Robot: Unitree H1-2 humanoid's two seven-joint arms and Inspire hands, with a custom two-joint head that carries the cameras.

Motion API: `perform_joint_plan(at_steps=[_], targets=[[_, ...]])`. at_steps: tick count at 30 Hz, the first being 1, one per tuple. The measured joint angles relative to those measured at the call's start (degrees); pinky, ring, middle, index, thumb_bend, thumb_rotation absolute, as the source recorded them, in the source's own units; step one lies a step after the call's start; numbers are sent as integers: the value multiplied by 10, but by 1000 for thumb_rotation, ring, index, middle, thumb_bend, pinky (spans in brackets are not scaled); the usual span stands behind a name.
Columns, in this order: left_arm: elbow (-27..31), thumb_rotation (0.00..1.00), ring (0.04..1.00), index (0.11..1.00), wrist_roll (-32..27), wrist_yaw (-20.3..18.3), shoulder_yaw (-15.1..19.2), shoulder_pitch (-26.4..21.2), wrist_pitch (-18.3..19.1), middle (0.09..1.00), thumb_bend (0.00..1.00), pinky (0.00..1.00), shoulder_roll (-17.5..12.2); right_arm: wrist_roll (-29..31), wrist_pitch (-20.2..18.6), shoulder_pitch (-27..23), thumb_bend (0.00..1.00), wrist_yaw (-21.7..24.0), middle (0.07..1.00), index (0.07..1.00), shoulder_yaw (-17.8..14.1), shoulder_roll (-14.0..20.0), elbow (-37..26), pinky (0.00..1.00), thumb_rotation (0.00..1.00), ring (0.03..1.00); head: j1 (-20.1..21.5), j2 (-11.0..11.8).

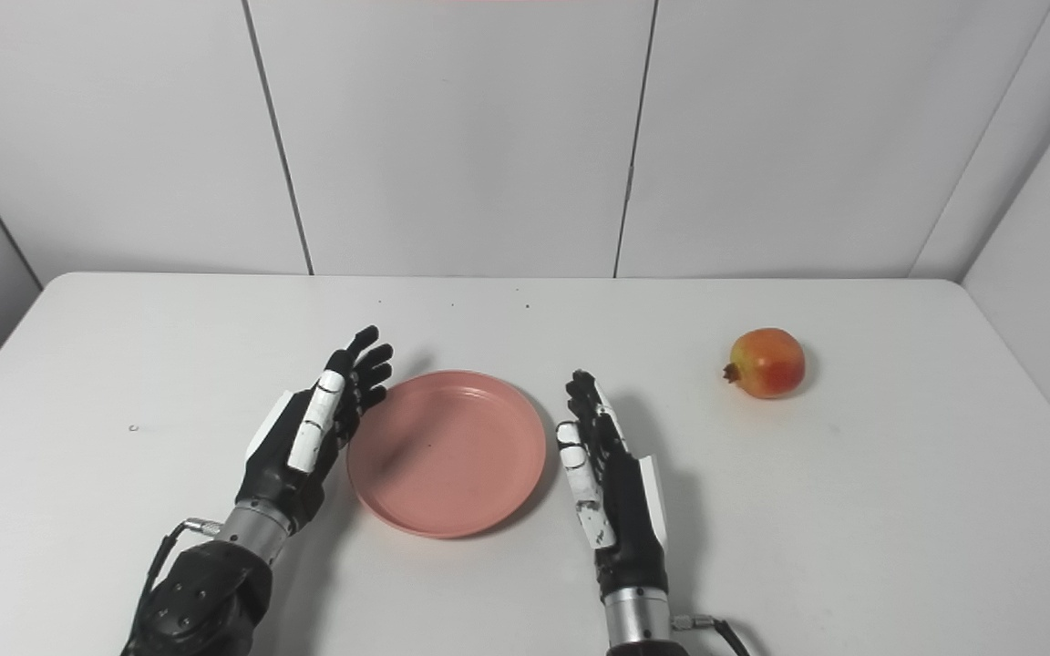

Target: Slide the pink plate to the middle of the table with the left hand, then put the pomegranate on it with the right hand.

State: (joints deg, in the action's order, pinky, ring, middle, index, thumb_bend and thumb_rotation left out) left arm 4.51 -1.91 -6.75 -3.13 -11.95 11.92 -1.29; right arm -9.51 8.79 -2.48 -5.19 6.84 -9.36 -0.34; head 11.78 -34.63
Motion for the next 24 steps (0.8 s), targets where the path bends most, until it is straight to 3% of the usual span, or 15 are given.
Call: perform_joint_plan(at_steps=[7, 10, 18, 24], targets=[[-23, 1000, 925, 919, 3, 18, 9, 0, -26, 925, 604, 935, 5, -14, 0, -5, 516, -14, 907, 921, -14, 0, -5, 952, 918, 921, 0, 1], [-36, 1000, 929, 934, 9, 20, 9, 0, -46, 933, 627, 934, 3, -21, 1, -11, 543, -24, 885, 896, -21, 2, -8, 906, 912, 893, -1, 0], [-47, 1000, 947, 957, 10, 20, 10, 1, -61, 951, 638, 962, -6, -35, 0, -25, 508, -48, 900, 912, -46, 11, -41, 906, 825, 905, -1, 1], [-47, 1000, 944, 954, 10, 20, 8, 2, -63, 952, 636, 961, -6, -32, 0, -25, 525, -52, 893, 899, -57, 12, -41, 899, 851, 902, 0, 3]])
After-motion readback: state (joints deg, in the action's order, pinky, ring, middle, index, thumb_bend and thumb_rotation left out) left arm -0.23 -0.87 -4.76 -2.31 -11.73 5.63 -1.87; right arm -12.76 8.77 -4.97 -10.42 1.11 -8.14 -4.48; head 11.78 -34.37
